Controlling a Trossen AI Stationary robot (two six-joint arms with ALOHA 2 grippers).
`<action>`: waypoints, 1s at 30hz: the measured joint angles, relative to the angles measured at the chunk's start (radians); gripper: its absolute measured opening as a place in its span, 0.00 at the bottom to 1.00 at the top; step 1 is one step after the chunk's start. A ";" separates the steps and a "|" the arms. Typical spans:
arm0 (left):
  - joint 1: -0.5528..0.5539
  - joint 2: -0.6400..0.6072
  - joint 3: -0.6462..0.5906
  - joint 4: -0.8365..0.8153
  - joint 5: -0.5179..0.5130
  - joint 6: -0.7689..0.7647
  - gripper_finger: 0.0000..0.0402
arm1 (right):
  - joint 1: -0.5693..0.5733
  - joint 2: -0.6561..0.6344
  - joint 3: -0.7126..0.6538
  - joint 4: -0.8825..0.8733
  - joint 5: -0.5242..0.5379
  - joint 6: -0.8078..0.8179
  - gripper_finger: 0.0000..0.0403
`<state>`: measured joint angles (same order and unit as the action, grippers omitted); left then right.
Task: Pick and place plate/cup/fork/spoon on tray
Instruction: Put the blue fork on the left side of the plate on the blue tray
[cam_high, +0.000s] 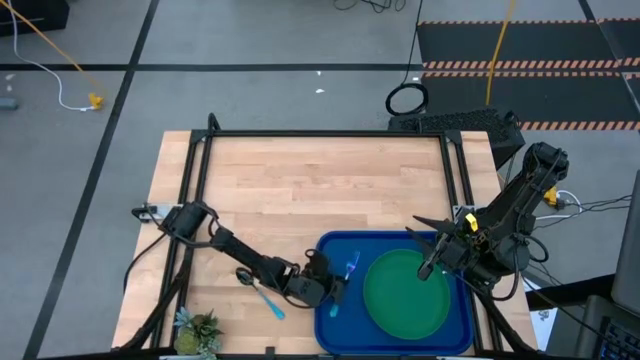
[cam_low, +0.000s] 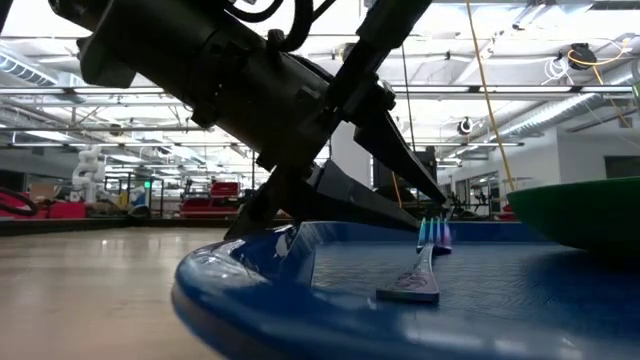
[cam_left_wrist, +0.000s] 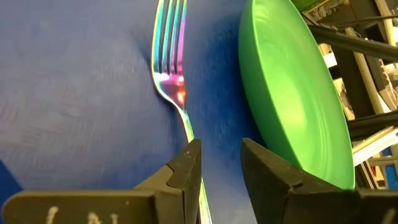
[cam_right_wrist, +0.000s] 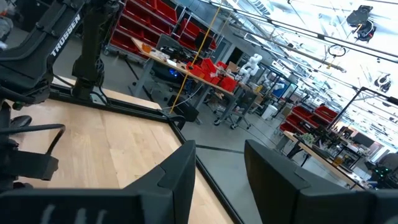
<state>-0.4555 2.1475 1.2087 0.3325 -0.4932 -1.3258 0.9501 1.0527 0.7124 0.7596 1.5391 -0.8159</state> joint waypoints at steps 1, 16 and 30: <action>-0.003 0.000 0.000 0.000 0.000 0.000 0.28 | 0.000 0.000 0.000 0.000 0.000 0.000 0.32; -0.006 -0.125 0.216 -0.466 0.025 0.222 0.28 | 0.000 0.000 0.000 0.000 0.001 0.000 0.32; -0.053 -0.014 0.390 -0.743 0.222 0.601 0.28 | 0.000 0.000 0.000 -0.005 0.001 -0.008 0.32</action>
<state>-0.5086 2.1336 1.5986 -0.4101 -0.2708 -0.7251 0.9501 1.0523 0.7128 0.7549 1.5400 -0.8238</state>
